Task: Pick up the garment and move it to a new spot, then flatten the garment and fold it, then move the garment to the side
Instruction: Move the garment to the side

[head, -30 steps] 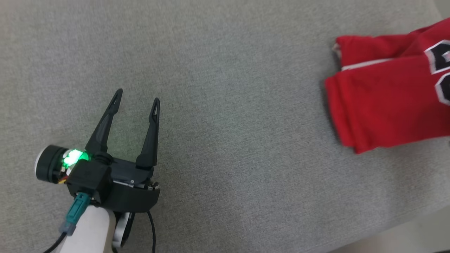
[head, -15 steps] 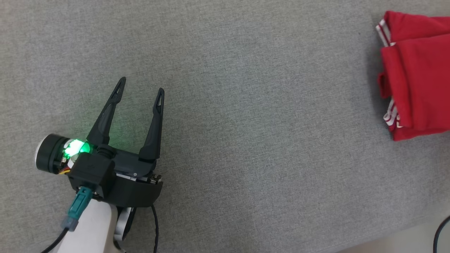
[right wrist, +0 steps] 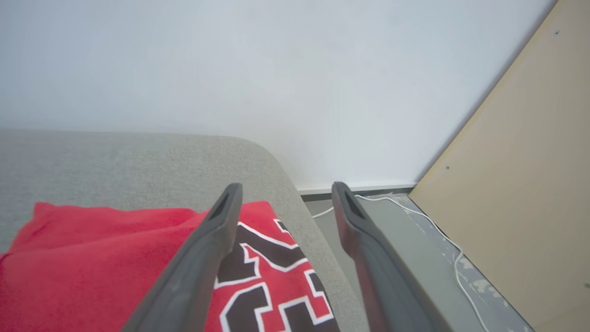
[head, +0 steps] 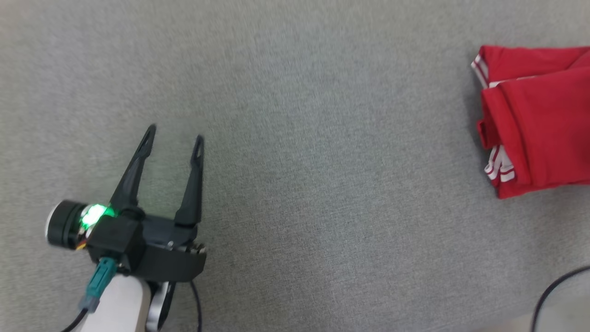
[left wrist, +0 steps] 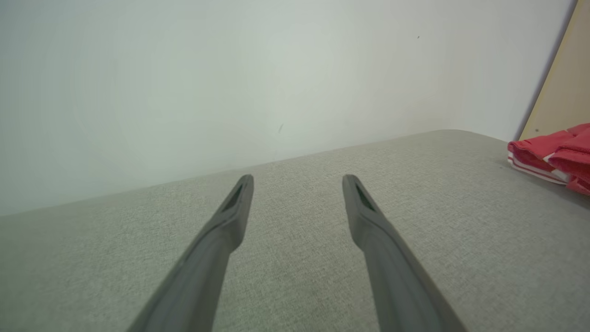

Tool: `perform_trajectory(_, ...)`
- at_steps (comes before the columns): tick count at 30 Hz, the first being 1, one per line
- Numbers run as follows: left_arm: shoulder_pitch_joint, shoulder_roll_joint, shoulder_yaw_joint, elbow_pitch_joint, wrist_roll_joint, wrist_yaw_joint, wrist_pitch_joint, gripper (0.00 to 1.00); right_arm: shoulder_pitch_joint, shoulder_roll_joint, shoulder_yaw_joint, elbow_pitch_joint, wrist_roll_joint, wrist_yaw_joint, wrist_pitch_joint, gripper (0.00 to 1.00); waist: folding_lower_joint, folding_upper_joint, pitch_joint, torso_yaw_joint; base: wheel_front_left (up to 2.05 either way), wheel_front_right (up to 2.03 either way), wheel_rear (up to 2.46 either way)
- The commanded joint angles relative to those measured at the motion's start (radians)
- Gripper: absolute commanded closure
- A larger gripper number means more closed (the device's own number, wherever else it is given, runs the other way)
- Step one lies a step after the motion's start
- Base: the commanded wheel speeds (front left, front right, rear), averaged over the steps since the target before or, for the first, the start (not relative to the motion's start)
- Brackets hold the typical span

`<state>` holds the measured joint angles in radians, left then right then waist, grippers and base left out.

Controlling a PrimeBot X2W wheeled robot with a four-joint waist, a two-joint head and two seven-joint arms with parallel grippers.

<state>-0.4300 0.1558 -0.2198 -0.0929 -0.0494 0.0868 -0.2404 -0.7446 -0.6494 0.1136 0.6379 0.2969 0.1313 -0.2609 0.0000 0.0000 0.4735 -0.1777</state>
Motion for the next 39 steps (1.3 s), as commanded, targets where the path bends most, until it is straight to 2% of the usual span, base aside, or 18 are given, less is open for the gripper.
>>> perform_trajectory(1, 0.029, 0.010, 0.008, 0.004, -0.005, 0.007, -0.008, 0.00, 0.044, 0.038, -0.024, -0.045, -0.004, -0.001, -0.005, 0.00, 0.0000, 0.0000, -0.063, 0.014, 0.00, 0.00, 0.00)
perform_trajectory(8, 0.094, 0.014, 0.035, 0.005, -0.031, 0.030, -0.011, 0.00, 0.222, 0.193, -0.092, -0.320, -0.020, -0.001, -0.005, 0.00, 0.0000, 0.0000, -0.154, 0.059, 0.00, 0.00, 0.00)
perform_trajectory(15, 0.154, 0.014, 0.062, 0.009, -0.065, 0.051, -0.011, 0.00, 0.380, 0.335, -0.036, -0.554, -0.047, -0.001, 0.038, 0.00, 0.0000, 0.0000, -0.235, 0.110, 0.00, 0.00, 0.00)
perform_trajectory(21, 0.202, 0.013, 0.079, 0.032, -0.087, 0.063, -0.009, 0.00, 0.498, 0.416, 0.009, -0.655, -0.087, -0.001, 0.100, 0.00, 0.0000, 0.0000, -0.300, 0.153, 0.00, 0.00, 0.00)
perform_trajectory(30, 0.284, 0.012, 0.087, 0.077, -0.134, 0.052, -0.010, 0.00, 0.655, 0.479, 0.051, -0.711, -0.139, -0.001, 0.149, 0.00, 0.0000, 0.0000, -0.399, 0.193, 0.00, 0.00, 0.00)
perform_trajectory(39, 0.337, 0.022, 0.094, 0.094, -0.148, 0.064, 0.002, 0.00, 0.746, 0.502, 0.048, -0.745, -0.161, -0.001, 0.181, 0.00, 0.0000, 0.0000, -0.459, 0.208, 0.00, 0.00, 0.00)
